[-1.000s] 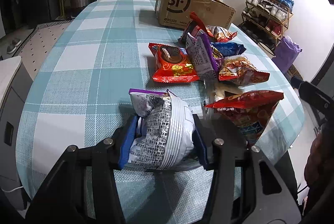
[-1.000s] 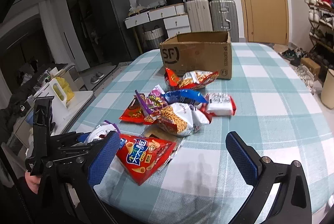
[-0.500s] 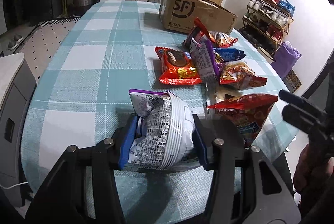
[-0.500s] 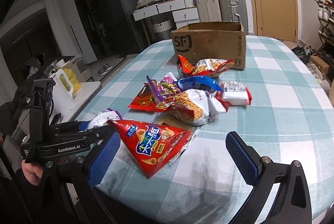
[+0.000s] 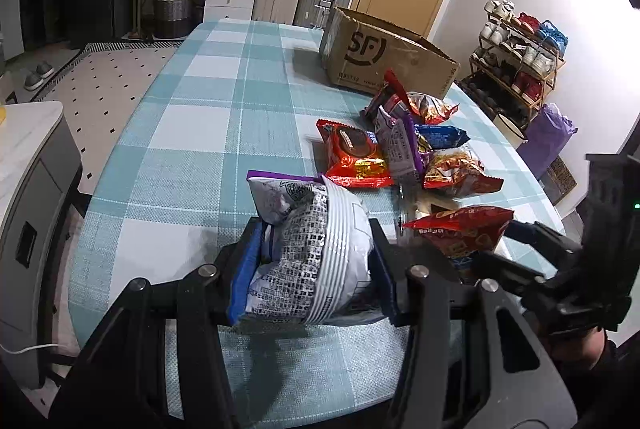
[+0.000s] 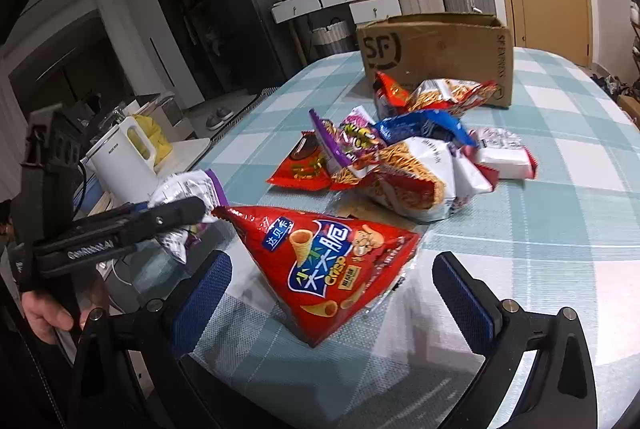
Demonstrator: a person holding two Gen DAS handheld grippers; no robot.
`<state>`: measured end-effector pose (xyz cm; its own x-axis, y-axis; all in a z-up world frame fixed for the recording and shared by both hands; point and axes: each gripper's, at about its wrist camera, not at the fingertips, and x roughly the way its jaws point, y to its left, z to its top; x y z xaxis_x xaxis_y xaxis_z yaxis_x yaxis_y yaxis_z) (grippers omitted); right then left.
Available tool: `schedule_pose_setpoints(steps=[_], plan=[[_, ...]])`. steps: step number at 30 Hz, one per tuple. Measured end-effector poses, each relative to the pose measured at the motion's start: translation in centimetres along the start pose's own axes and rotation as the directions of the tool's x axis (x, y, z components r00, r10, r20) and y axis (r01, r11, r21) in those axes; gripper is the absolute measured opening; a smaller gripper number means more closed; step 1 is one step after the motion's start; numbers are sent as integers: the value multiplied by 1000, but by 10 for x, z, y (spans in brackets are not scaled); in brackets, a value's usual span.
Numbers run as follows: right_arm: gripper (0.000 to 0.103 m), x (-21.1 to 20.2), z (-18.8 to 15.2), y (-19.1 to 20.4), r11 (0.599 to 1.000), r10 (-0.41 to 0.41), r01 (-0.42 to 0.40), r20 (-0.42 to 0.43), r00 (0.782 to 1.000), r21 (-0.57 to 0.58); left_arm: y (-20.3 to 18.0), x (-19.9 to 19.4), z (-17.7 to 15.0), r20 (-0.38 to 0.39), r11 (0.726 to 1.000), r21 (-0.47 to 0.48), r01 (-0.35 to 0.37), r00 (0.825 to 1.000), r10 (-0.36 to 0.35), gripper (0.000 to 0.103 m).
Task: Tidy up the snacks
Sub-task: 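Grasp the red triangular crisp bag with the right gripper and lift it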
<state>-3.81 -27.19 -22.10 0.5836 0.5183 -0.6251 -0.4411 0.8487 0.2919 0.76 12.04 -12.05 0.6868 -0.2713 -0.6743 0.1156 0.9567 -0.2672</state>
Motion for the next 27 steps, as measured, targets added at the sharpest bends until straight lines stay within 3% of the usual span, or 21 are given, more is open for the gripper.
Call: schedule_pose_setpoints(steps=[12, 14, 15, 17, 19, 22, 27], plan=[[101, 23, 5, -4, 999, 35, -34, -20, 999, 40, 4, -1, 1, 1, 1000, -10, 6, 1000, -6, 47], [94, 24, 7, -5, 999, 30, -29, -9, 1000, 40, 4, -1, 1, 0, 1000, -10, 6, 1000, -6, 47], [83, 25, 7, -5, 999, 35, -34, -11, 999, 38, 4, -1, 1, -2, 1000, -10, 8, 1000, -8, 47], [80, 25, 7, -6, 999, 32, -31, -12, 999, 40, 5, -1, 1, -2, 1000, -10, 9, 1000, -9, 48], [64, 23, 7, -6, 999, 28, -28, -6, 1000, 34, 4, 0, 1, -3, 1000, -10, 8, 1000, -8, 47], [58, 20, 5, -9, 998, 49, -49, 11, 999, 38, 3, -1, 2, -3, 1000, -4, 5, 1000, -5, 48], [57, 11, 2, -8, 998, 62, -63, 39, 997, 28, -1, -4, 4, 2, 1000, 0, 1, 1000, -1, 48]])
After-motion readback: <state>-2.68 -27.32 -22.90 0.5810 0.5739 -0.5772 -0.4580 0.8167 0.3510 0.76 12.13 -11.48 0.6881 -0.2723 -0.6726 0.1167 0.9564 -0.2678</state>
